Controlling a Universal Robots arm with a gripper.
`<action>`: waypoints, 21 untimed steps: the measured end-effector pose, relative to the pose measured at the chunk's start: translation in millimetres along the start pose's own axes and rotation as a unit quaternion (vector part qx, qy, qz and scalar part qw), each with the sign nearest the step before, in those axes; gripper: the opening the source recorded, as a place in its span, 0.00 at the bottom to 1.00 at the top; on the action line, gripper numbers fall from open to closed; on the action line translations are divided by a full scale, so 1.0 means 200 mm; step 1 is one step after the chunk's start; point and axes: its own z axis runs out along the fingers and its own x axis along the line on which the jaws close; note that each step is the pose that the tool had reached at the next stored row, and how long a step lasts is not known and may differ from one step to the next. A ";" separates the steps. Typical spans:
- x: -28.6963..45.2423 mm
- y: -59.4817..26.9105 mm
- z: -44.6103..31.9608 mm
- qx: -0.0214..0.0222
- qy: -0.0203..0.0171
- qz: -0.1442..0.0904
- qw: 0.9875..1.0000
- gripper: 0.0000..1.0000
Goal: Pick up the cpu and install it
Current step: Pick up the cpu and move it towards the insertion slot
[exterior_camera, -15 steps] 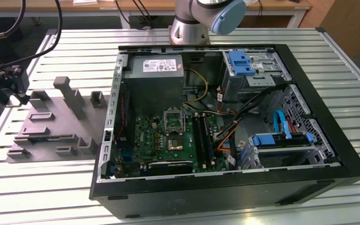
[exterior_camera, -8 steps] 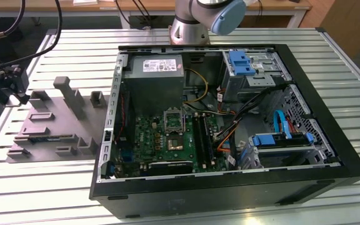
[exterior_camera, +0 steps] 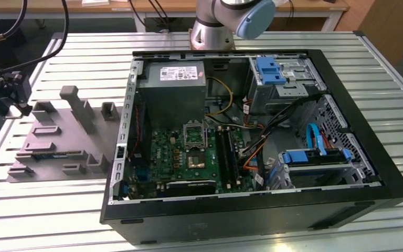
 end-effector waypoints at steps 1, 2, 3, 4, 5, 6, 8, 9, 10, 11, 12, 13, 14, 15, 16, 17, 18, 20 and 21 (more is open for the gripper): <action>0.000 0.000 -0.001 0.000 0.000 0.000 1.000 0.47; 0.000 0.000 -0.002 0.000 0.000 0.000 1.000 0.47; 0.000 0.000 -0.003 0.000 0.000 0.000 1.000 0.47; 0.000 0.000 -0.004 0.000 0.000 0.000 1.000 0.47; 0.000 0.000 -0.005 0.000 0.000 0.000 1.000 0.47; 0.000 0.001 -0.006 0.000 0.000 0.000 1.000 0.47; 0.000 0.001 -0.009 0.000 0.000 0.000 1.000 0.47; 0.000 0.001 -0.009 0.000 0.000 0.000 1.000 0.47; 0.000 0.001 -0.011 0.000 0.000 0.000 1.000 0.47; 0.000 0.001 -0.012 0.000 0.000 0.000 1.000 0.47; 0.000 0.001 -0.013 0.000 0.000 0.000 1.000 0.47; 0.000 0.001 -0.014 0.000 0.000 0.000 1.000 0.47; 0.000 0.001 -0.015 0.000 0.000 0.000 1.000 0.47; 0.000 0.001 -0.016 0.000 0.000 0.000 1.000 0.47; 0.000 0.001 -0.017 0.000 0.000 0.000 1.000 0.47; 0.000 0.001 -0.018 0.000 0.000 0.000 1.000 0.47; 0.000 0.001 -0.018 0.000 0.000 0.000 1.000 0.47; 0.000 0.001 -0.021 0.000 0.000 0.000 1.000 0.47; 0.000 0.001 -0.021 0.000 0.000 0.000 1.000 0.47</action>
